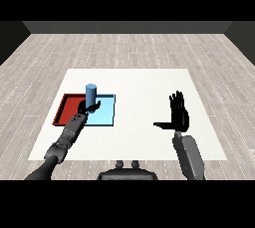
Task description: Pick the blue can and put it in the blue box
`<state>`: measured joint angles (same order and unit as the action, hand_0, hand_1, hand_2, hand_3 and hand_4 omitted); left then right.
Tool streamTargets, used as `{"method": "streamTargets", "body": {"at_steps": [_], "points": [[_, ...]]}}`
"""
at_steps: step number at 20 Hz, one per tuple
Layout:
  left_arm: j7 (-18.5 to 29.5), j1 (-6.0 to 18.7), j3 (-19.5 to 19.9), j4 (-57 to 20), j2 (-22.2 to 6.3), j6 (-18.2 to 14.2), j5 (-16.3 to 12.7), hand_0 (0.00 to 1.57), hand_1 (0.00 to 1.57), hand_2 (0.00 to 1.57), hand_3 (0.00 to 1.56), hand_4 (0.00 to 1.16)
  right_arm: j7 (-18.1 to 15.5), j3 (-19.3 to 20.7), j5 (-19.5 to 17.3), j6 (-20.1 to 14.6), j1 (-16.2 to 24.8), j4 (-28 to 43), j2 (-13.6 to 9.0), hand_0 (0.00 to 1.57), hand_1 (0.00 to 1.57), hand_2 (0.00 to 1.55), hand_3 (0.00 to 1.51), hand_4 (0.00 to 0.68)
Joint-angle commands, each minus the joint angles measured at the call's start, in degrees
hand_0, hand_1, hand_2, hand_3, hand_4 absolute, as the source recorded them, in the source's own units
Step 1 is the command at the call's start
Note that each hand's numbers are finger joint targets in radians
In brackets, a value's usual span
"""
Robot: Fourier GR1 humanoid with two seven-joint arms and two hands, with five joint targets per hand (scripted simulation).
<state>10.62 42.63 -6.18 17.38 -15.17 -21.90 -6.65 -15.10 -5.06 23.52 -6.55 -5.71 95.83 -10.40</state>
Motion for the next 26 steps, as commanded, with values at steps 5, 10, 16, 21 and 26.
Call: {"method": "streamTargets", "body": {"at_steps": [5, 10, 16, 21, 26], "points": [[-4.42, 4.33, -2.38, -13.06, 3.57, -2.12, 5.21, 1.52, 1.52, 1.40, 1.14, 0.91, -3.13, 0.63, -1.49, 0.18, -0.67, -7.06, 2.20, 0.00, 0.00, 0.00, 0.00, 0.000], [-7.80, 4.35, -2.53, -15.98, 4.33, 0.50, 5.91, 1.50, 1.50, 1.40, 0.54, 0.85, -1.62, 1.91, 0.68, 1.79, 0.11, -4.61, 1.16, 0.00, 0.00, 0.00, 0.00, 0.000], [-10.06, 3.96, -3.38, -17.20, 6.00, 2.83, 7.37, 0.86, 0.86, 0.88, 0.48, 0.65, -1.81, 3.83, 1.47, 4.04, 0.17, -4.80, -0.75, 0.00, 0.00, 0.00, 0.00, 0.000], [-5.12, 0.07, -2.18, -15.60, 2.33, -1.66, 7.01, 0.00, 0.00, 0.00, 0.00, 0.00, -3.68, 4.37, 2.45, 6.29, -1.87, -8.86, 0.65, 0.00, 0.00, 0.00, 0.00, 0.000], [0.52, 2.01, 3.00, -10.36, 3.14, -12.30, 2.67, 0.00, 0.00, 0.00, 0.00, 0.00, -1.80, 2.98, 2.26, 4.59, -0.72, -3.40, 1.78, 0.00, 0.00, 0.00, 0.00, 0.000]]}}
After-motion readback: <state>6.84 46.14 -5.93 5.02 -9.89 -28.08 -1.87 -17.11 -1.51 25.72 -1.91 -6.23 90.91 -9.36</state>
